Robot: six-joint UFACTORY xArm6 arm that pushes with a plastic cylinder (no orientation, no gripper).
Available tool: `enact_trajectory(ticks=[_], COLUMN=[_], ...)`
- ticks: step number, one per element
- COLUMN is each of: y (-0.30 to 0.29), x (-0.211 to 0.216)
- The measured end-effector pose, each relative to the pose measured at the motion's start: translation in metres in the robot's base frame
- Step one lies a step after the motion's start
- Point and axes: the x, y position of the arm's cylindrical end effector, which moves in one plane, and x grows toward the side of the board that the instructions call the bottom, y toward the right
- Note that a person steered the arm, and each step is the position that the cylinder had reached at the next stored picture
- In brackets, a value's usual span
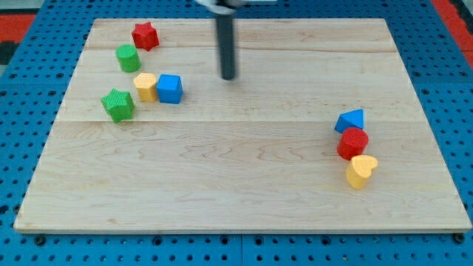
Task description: Push all the blocks which are at the left side of the board towards the top left of the board
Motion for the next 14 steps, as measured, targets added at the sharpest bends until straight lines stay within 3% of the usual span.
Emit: enact_trajectory(ticks=[1,2,4,5,7,8,9,10,11,12,14], y=[-0.081,-0.153,-0.137,-0.181,-0.171,-0.178,-0.228,-0.194,-0.187,-0.182,-0.192], x=[0.028,0.028,0.052,0.039,-0.020,0.025,0.003,-0.007,-0.052,-0.052,0.069])
